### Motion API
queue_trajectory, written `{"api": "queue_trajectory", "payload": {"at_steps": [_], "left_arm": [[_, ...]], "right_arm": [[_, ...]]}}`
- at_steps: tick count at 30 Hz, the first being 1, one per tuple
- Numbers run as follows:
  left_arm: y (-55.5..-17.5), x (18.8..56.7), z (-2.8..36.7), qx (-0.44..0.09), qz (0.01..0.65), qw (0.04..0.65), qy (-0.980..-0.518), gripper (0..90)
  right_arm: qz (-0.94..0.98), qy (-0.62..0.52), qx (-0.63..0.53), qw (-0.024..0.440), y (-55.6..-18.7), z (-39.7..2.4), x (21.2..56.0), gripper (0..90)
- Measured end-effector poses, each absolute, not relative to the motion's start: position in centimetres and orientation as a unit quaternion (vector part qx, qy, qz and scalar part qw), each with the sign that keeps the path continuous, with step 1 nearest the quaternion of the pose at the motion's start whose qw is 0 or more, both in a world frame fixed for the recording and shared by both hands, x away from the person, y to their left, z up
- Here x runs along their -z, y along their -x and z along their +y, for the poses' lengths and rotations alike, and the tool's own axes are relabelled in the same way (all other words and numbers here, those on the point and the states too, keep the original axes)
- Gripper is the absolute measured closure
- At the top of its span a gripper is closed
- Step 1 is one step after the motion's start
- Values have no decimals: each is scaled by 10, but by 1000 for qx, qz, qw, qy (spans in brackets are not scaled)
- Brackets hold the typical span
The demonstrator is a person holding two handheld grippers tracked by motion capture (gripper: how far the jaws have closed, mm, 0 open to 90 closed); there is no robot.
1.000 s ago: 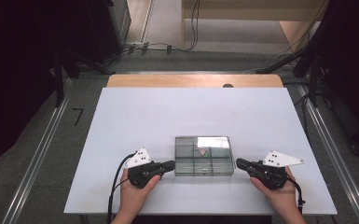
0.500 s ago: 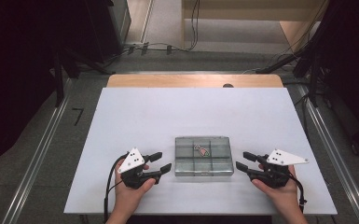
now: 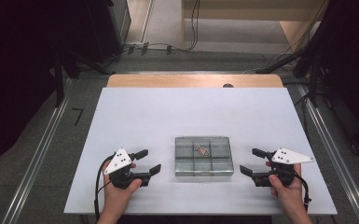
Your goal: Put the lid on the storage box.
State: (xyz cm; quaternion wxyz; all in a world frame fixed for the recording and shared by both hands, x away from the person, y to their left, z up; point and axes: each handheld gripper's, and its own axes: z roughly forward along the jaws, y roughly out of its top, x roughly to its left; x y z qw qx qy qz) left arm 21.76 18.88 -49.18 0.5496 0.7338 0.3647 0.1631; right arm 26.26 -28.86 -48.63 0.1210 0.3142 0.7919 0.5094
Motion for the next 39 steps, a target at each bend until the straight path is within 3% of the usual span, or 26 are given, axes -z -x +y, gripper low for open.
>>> {"api": "queue_trajectory", "payload": {"at_steps": [11,39], "left_arm": [[-216,492,215,-175,377,550,-724,61],[-220,499,248,-203,400,530,-720,0]], "right_arm": [[779,-335,-514,130,-267,-310,488,86],[761,-375,-507,150,-274,-363,493,84]]}}
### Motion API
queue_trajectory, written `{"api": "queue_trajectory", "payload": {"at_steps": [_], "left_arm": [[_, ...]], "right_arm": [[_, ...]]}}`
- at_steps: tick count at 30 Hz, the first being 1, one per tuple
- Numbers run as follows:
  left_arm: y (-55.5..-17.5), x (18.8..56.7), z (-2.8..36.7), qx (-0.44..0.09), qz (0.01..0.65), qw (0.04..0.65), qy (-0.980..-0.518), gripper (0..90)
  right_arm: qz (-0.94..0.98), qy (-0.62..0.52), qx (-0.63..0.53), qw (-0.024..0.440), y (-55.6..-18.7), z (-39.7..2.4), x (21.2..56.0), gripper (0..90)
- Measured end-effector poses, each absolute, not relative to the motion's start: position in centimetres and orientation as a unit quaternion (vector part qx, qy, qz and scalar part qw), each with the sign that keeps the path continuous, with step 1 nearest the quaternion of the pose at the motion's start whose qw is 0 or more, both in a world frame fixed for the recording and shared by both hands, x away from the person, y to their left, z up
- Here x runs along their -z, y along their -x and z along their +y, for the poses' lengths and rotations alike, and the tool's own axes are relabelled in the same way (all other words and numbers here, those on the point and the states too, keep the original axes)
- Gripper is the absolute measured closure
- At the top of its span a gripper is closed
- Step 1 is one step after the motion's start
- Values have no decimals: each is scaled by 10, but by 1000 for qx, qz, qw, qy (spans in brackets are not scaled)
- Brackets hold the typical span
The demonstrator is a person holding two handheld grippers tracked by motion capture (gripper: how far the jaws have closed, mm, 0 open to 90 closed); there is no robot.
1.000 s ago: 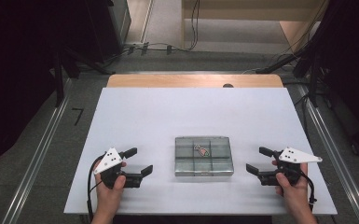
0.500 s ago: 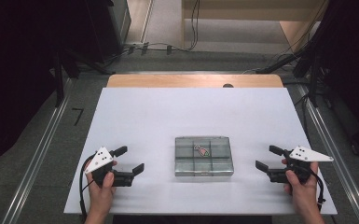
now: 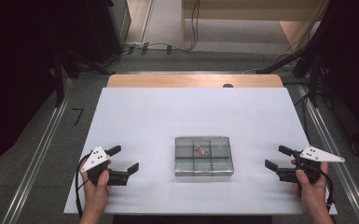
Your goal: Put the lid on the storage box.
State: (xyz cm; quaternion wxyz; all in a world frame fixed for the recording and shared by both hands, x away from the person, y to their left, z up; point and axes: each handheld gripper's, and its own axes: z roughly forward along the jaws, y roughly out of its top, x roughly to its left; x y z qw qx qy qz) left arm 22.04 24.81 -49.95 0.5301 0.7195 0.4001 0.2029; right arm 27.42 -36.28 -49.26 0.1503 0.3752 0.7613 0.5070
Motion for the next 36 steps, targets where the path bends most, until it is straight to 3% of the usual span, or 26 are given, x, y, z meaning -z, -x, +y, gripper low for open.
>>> {"api": "queue_trajectory", "payload": {"at_steps": [25,36], "left_arm": [[-219,509,264,-217,404,547,-700,0],[-220,509,263,-217,406,547,-699,0]], "right_arm": [[738,-388,-524,174,-272,-383,500,84],[738,-383,-530,166,-271,-382,500,3]]}}
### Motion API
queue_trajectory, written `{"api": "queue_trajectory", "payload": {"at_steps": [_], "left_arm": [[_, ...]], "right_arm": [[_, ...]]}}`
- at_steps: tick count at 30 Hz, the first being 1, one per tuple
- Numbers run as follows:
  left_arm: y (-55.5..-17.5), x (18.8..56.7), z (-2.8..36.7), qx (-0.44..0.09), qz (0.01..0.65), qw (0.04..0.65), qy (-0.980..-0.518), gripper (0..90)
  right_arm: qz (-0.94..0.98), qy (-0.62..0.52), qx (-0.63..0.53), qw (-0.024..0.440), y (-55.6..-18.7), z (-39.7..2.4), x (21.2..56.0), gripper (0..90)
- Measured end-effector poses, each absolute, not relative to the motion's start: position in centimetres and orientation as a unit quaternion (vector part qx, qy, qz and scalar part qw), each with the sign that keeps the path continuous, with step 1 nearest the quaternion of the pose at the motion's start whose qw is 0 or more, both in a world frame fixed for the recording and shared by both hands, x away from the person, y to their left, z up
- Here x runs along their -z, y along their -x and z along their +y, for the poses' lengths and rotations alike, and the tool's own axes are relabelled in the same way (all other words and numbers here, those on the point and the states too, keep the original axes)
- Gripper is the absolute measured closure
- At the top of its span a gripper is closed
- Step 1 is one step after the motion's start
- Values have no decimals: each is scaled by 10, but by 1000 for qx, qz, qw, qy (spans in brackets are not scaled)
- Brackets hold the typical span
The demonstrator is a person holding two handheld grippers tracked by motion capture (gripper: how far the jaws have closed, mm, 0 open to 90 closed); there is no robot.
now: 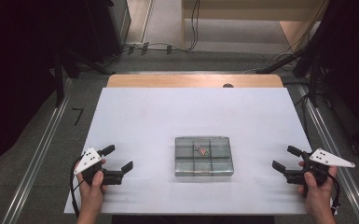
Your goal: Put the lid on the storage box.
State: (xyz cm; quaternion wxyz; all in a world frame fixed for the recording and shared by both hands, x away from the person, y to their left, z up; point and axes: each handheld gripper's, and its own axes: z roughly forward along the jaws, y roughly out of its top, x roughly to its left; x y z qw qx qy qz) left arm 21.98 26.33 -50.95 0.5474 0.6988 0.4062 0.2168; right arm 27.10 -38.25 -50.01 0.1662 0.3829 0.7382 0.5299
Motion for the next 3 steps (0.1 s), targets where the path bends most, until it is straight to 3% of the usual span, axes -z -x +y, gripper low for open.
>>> {"api": "queue_trajectory", "payload": {"at_steps": [3], "left_arm": [[-220,510,262,-217,408,545,-700,0]], "right_arm": [[742,-387,-523,163,-272,-382,500,0]]}}
